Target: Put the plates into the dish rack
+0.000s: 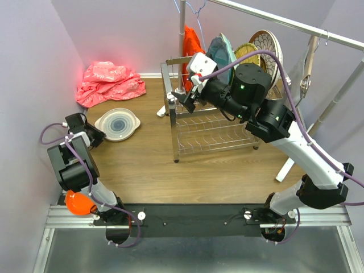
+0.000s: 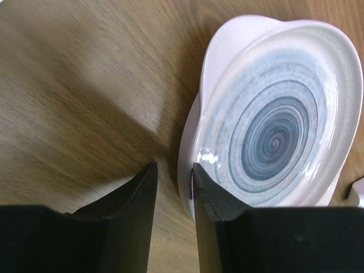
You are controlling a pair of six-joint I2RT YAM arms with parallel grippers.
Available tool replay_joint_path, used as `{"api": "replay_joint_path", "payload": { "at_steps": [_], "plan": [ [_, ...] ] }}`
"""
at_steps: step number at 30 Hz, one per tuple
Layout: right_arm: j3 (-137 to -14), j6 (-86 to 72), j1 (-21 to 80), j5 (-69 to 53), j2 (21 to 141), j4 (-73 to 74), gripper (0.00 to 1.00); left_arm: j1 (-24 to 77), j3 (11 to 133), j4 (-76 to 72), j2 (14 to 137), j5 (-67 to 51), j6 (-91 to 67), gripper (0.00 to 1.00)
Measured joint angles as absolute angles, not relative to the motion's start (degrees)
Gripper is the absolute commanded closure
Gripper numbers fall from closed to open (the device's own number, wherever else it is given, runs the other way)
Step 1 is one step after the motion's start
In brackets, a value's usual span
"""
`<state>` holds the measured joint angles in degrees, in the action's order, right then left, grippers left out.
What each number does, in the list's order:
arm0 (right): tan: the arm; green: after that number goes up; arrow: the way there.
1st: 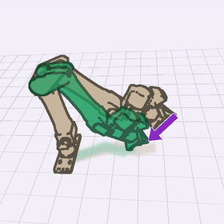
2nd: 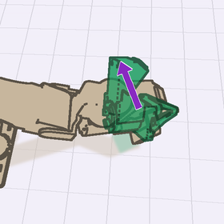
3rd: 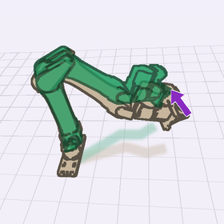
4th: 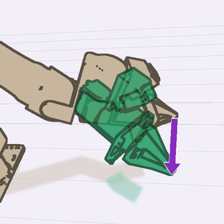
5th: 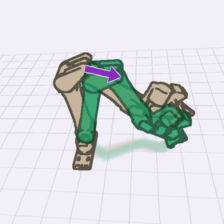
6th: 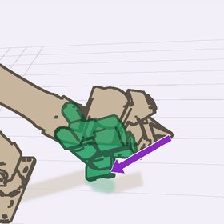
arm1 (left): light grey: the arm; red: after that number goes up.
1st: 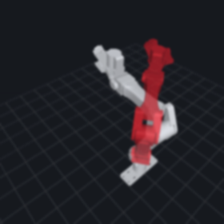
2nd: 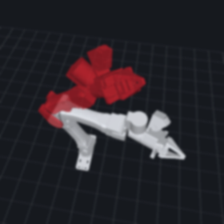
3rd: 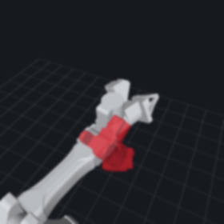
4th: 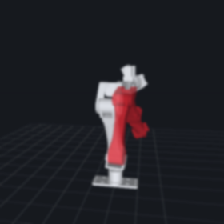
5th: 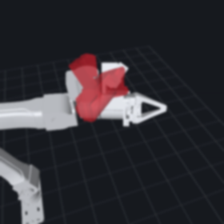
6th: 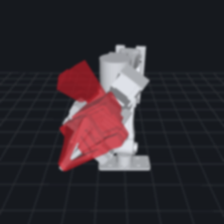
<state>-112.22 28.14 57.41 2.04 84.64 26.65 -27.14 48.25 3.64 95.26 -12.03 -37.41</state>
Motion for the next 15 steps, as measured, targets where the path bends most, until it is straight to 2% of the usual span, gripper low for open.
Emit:
{"api": "replay_joint_path", "payload": {
  "at_steps": [2, 7, 9, 15],
  "plan": [
    [-112.44, 28.14, 57.41, 2.04, 84.64, 26.63, 0.09, -26.85, 49.06, 4.43, 95.79, -11.42, -37.30, 0.62],
    [-113.06, 28.12, 57.41, 2.02, 84.75, 26.65, 0.09, -25.34, 51.40, 5.52, 97.41, -9.34, -36.64, 0.95],
    [-113.19, 28.12, 57.41, 2.02, 84.75, 26.63, 0.09, -24.95, 51.94, 5.76, 97.54, -8.86, -35.90, 1.00],
    [-113.21, 28.10, 57.43, 2.02, 84.75, 26.65, 0.09, -24.67, 52.64, 6.76, 97.36, -8.75, -33.95, 1.00]
  ]
}}
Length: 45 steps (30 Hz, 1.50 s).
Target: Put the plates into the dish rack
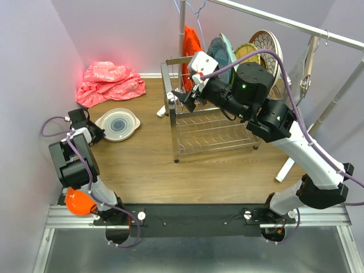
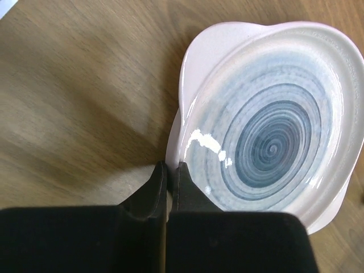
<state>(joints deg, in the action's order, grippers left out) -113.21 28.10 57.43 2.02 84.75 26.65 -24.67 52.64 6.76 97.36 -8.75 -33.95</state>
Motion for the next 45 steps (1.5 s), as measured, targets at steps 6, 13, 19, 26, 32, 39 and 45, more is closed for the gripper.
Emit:
{"api": "replay_joint_path", "payload": {
  "at_steps": [6, 13, 19, 26, 32, 39, 45],
  "plan": [
    [-113.19, 28.12, 57.41, 1.98, 84.75, 26.63, 0.10, -24.75, 52.69, 10.48, 92.90, -9.17, -32.60, 1.00],
    [-111.18, 29.39, 57.43, 1.54, 84.33, 25.82, 0.07, -24.80, 52.71, 10.37, 82.39, -14.92, -36.14, 1.00],
    [-111.46, 28.42, 57.43, 0.47, 84.73, 25.67, 0.07, -24.77, 53.69, 9.85, 75.57, -19.27, -40.62, 1.00],
    [-117.21, 20.60, 57.41, -0.08, 89.17, 25.36, 0.05, -24.77, 60.82, 10.22, 73.58, -22.33, -45.43, 1.00],
    [-124.81, 11.86, 57.41, -2.09, 94.83, 25.71, 0.07, -24.77, 64.71, 10.20, 70.98, -24.99, -48.45, 1.00],
    [-132.92, 3.05, 57.32, -3.79, 100.77, 25.82, 0.08, -24.49, 67.07, 10.74, 67.85, -27.99, -50.87, 1.00],
    [-135.96, -4.34, 56.27, -3.68, 103.63, 25.96, 0.11, -24.01, 69.54, 12.36, 66.02, -29.52, -52.03, 1.00]
  ]
}}
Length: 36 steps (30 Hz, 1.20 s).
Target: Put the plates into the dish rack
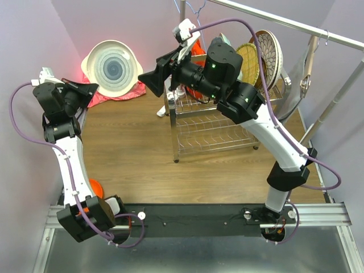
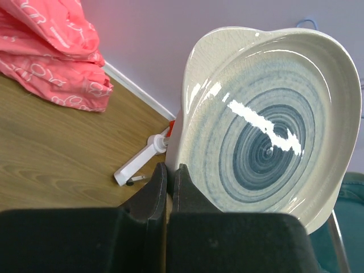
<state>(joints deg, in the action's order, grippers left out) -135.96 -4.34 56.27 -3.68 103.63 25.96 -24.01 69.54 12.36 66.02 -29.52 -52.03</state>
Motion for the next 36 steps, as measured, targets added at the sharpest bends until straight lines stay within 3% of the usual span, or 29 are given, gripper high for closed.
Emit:
{"api": "replay_joint_path", "payload": {
  "at_steps": [3, 25, 36],
  "plan": [
    [-136.90, -6.96, 55.55, -3.38, 104.49, 26.02, 0.12, -23.46, 70.94, 12.69, 65.21, -30.02, -52.69, 1.00],
    [-140.53, -20.14, 53.95, 5.56, 106.80, 25.74, 0.49, -9.19, 78.59, 13.04, 62.13, -29.98, -55.88, 1.00],
    [-140.18, -20.82, 52.60, 7.53, 106.28, 25.76, 0.49, -8.34, 78.63, 13.08, 62.13, -27.92, -54.04, 1.00]
  ]
}}
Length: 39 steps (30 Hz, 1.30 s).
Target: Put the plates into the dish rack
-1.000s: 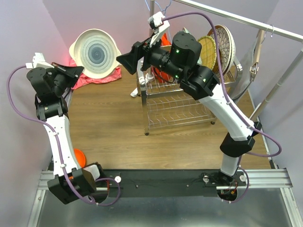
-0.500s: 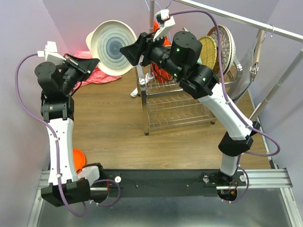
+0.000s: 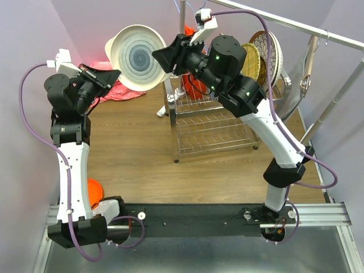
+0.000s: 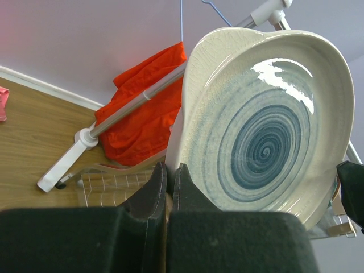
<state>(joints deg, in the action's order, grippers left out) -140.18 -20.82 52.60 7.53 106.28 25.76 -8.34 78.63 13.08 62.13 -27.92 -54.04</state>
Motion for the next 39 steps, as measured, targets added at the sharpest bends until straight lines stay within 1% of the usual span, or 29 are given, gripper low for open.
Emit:
{"api": "replay_joint_path", "payload": {
  "at_steps": [4, 8, 10, 16, 20, 28, 31, 37, 38, 39],
  "plan": [
    [-140.51, -19.77, 52.42, 7.57, 106.06, 25.65, 0.48, -8.32, 78.72, 13.17, 62.13, -27.14, -53.56, 1.00],
    [-141.16, -17.78, 52.36, 9.63, 105.69, 25.17, 0.39, -8.23, 79.68, 13.39, 62.22, -26.98, -52.95, 1.00],
    [-140.86, -17.47, 52.10, 10.24, 105.25, 24.97, 0.37, -8.23, 80.31, 13.10, 62.24, -27.00, -52.53, 1.00],
    [-139.63, -17.50, 51.53, 10.66, 104.12, 24.91, 0.37, -8.12, 81.28, 11.97, 62.33, -27.38, -51.33, 1.00],
    [-139.63, -17.80, 51.53, 10.24, 104.14, 24.91, 0.42, -7.73, 82.08, 11.64, 62.54, -27.79, -49.52, 1.00],
    [-136.92, -19.44, 51.53, 9.10, 104.05, 24.62, 0.47, -4.91, 83.37, 10.63, 63.22, -27.86, -45.60, 1.00],
    [-136.14, -19.70, 51.53, 9.06, 104.07, 24.71, 0.51, -3.79, 84.29, 10.37, 63.48, -27.83, -44.38, 1.00],
    [-136.42, -19.66, 51.53, 8.88, 104.07, 24.53, 0.63, -2.42, 85.78, 9.93, 63.55, -27.33, -41.82, 1.00],
    [-136.55, -19.64, 51.53, 8.56, 104.07, 24.53, 0.68, -2.15, 85.78, 9.91, 63.55, -26.83, -41.50, 1.00],
    [-136.73, -19.57, 51.53, 8.45, 104.07, 24.53, 0.71, -2.09, 85.78, 9.87, 63.55, -26.68, -41.45, 1.00]
  ]
}}
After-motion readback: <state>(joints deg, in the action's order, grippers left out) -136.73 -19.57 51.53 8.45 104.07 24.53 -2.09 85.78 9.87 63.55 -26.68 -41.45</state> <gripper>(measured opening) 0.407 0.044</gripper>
